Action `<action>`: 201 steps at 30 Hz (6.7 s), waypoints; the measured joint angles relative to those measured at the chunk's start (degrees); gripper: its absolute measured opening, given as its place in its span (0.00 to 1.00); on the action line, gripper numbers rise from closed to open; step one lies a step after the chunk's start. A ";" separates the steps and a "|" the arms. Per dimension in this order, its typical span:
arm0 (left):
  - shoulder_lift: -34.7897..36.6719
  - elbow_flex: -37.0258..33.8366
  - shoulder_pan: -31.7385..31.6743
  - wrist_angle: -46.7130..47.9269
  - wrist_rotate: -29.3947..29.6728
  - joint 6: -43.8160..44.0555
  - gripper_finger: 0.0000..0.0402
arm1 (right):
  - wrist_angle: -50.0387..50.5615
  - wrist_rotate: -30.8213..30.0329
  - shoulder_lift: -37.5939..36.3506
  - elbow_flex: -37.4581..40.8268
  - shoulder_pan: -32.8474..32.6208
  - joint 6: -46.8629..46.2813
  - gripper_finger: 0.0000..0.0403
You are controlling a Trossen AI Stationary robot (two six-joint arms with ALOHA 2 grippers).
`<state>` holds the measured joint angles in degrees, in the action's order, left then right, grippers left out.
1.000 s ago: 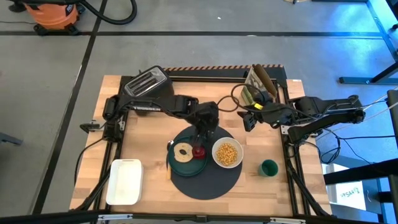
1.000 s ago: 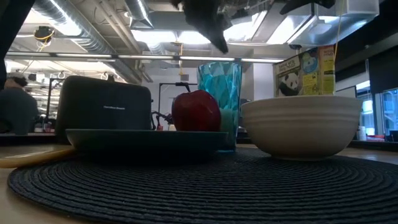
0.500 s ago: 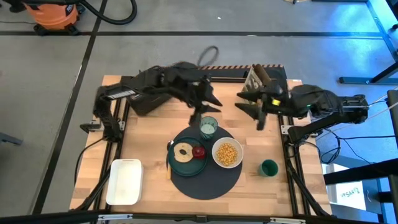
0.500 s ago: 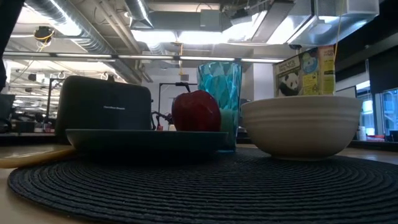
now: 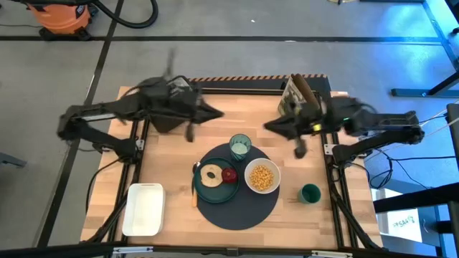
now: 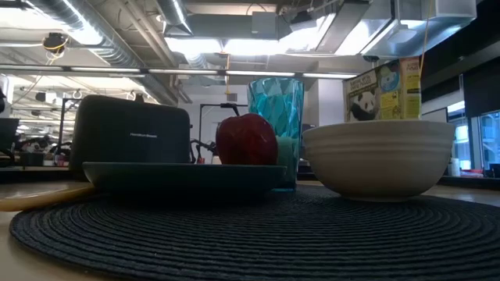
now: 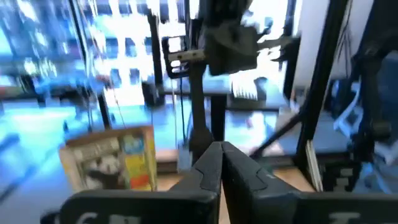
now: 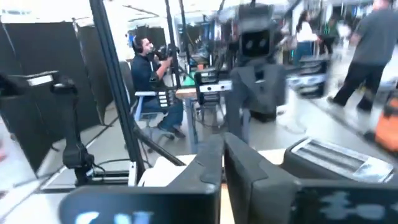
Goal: Arrange a breakfast setting
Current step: Return to Home position
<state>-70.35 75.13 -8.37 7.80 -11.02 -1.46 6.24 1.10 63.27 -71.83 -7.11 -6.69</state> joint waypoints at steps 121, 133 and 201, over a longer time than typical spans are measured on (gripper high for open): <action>70.20 -74.69 2.83 -12.34 5.59 5.38 0.00 | -8.53 4.63 -63.13 71.43 1.50 -3.94 0.00; 70.20 -74.71 2.83 -12.34 5.59 5.38 0.00 | -8.36 4.65 -63.08 71.43 1.50 -3.94 0.00; 70.20 -74.71 2.81 -12.36 5.61 5.37 0.00 | -8.24 4.68 -63.11 71.45 1.50 -3.94 0.00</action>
<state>-0.14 0.43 -5.56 -4.56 -5.41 3.91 -2.00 5.78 0.16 -0.38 -5.61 -10.63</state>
